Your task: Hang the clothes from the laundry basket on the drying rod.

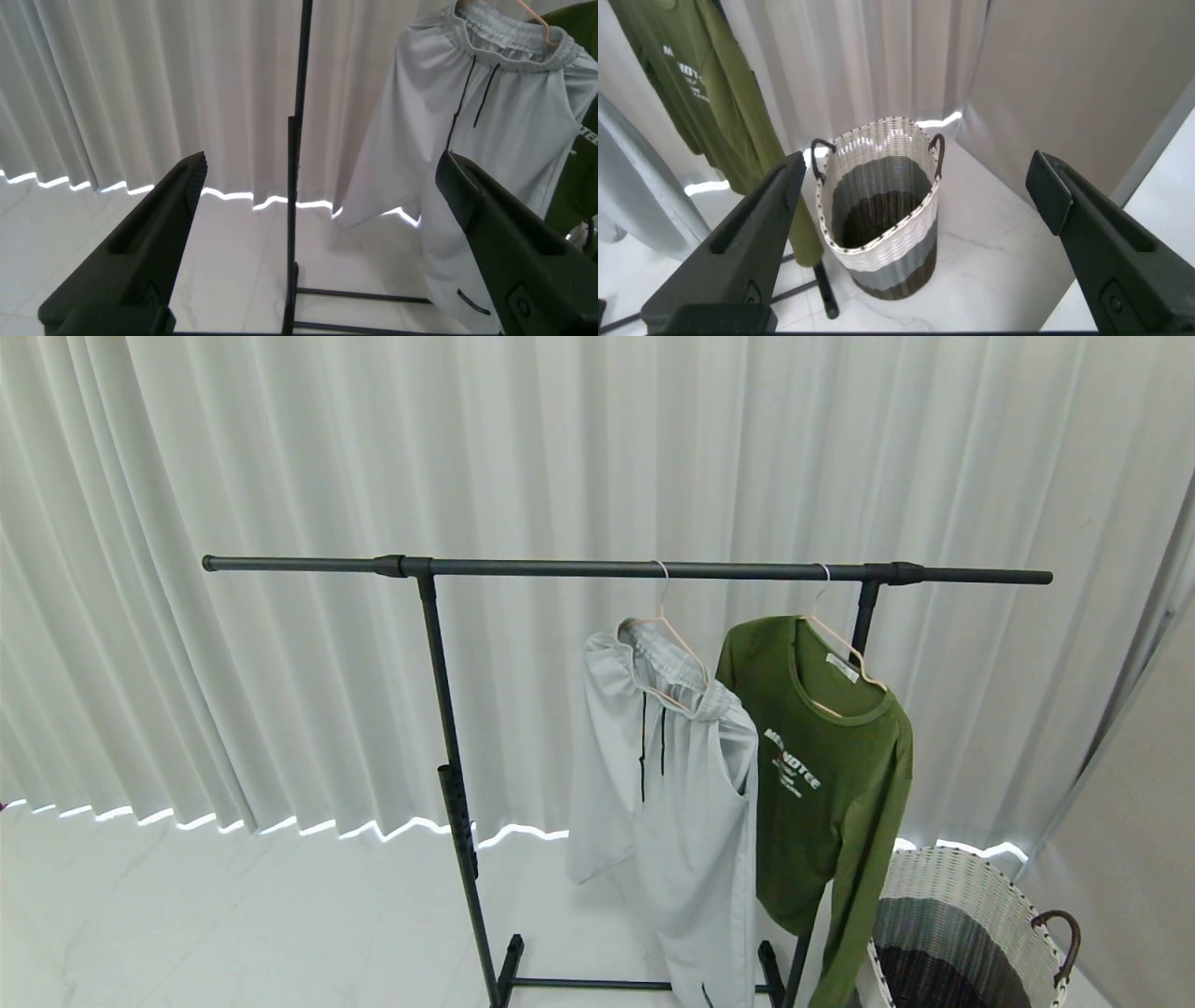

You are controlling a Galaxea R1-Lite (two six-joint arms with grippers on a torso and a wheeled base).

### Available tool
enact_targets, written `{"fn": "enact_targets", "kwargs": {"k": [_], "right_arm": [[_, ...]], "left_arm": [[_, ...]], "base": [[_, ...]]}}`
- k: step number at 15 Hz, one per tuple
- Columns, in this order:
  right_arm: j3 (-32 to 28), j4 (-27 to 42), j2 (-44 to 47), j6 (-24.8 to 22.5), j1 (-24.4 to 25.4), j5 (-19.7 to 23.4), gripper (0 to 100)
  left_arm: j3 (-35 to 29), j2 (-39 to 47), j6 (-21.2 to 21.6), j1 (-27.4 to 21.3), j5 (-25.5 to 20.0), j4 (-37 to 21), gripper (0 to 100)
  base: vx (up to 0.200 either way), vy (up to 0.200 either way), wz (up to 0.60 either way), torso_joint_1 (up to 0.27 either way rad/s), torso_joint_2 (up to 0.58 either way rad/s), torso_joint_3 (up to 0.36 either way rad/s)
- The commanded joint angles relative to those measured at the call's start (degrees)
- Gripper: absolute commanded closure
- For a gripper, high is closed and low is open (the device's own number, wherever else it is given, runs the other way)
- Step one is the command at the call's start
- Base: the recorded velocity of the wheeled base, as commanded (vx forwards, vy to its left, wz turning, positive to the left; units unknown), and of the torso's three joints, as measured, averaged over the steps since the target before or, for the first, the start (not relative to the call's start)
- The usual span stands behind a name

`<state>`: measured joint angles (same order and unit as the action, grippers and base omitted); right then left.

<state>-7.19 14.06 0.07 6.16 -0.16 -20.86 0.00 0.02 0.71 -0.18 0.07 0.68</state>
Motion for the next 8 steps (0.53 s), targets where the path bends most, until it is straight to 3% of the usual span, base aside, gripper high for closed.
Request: {"fn": "enact_targets", "kwargs": {"k": [1, 8], "right_arm": [[0.0, 0.0, 0.0, 0.0, 0.0, 0.0, 0], [0.0, 0.0, 0.1, -0.2, 0.0, 1.3, 0]], "left_arm": [[0.0, 0.0, 0.0, 0.0, 0.0, 0.0, 0], [0.0, 0.0, 0.0, 0.0, 0.0, 0.0, 0]], "base": [[0.0, 0.0, 0.0, 0.0, 0.0, 0.0], [0.0, 0.0, 0.0, 0.0, 0.0, 0.0]]}}
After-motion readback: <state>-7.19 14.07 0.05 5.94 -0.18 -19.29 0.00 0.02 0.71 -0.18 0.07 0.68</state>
